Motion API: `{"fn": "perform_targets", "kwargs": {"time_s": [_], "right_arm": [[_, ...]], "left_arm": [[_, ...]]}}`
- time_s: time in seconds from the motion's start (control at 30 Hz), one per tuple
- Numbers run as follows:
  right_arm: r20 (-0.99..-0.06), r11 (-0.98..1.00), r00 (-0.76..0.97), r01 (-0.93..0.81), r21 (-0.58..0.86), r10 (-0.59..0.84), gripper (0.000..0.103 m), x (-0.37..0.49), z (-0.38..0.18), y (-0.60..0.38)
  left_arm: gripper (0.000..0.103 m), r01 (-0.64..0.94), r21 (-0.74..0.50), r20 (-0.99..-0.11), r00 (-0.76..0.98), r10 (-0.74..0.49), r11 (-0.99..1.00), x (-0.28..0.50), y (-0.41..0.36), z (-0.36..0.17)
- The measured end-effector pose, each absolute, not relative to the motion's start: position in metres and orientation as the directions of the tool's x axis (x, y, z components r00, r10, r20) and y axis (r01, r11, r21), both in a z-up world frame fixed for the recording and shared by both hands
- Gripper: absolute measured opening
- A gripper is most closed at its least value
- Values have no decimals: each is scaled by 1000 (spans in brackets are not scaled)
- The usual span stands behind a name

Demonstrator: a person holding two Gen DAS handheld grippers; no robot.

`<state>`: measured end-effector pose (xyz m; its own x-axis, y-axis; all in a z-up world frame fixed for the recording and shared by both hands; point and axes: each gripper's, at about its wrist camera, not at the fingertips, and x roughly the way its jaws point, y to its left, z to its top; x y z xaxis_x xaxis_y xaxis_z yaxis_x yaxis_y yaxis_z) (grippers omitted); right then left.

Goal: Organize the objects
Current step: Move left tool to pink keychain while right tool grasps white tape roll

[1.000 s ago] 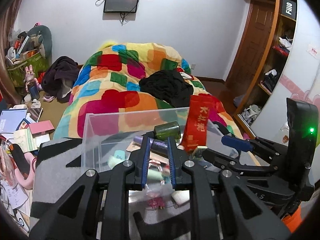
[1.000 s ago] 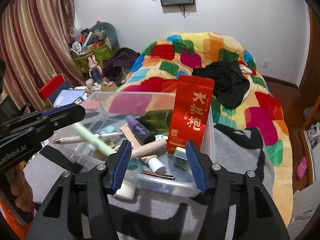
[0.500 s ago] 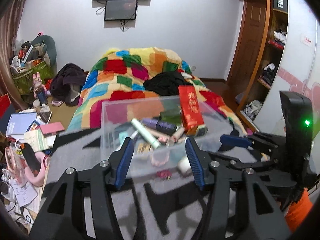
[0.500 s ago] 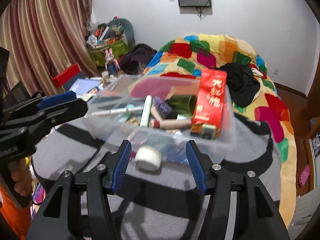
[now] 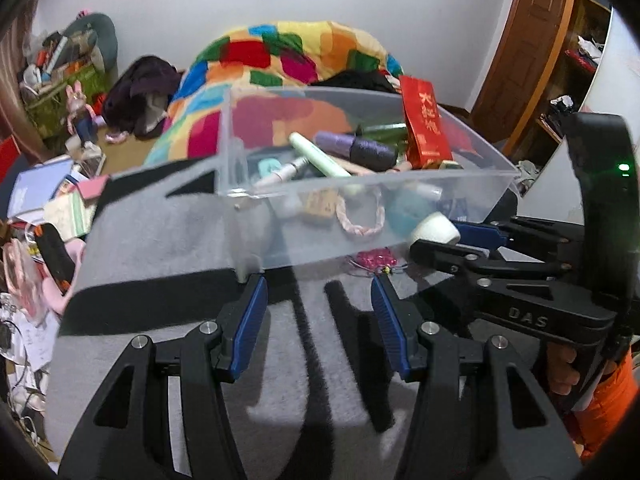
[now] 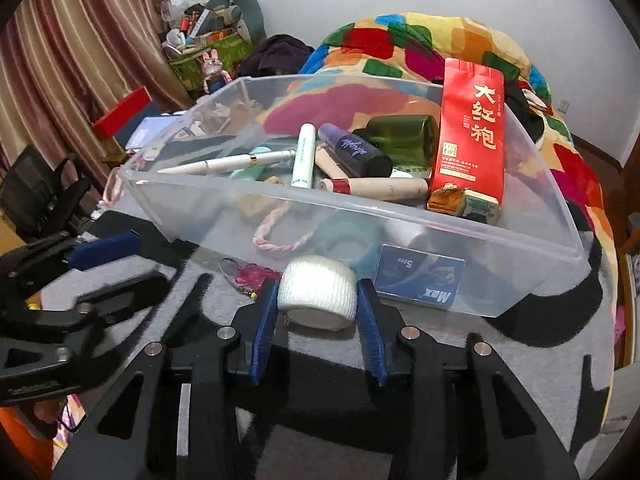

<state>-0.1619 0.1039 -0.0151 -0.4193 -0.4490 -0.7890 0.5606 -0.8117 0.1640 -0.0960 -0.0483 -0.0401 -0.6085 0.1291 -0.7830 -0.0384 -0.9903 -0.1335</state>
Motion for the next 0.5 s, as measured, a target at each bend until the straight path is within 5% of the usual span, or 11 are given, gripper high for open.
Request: {"fn": "perform_targets", "kwargs": {"time_s": [0.4, 0.5], "right_arm": [[-733, -828, -502, 540, 150, -460, 36, -145, 6, 150], [-724, -829, -507, 535, 161, -468, 36, -144, 8, 160]], "left_arm": [[53, -48, -150, -835, -529, 152, -988, -132, -14, -54], [44, -35, -146, -851, -505, 144, -989, -139, -11, -60]]}}
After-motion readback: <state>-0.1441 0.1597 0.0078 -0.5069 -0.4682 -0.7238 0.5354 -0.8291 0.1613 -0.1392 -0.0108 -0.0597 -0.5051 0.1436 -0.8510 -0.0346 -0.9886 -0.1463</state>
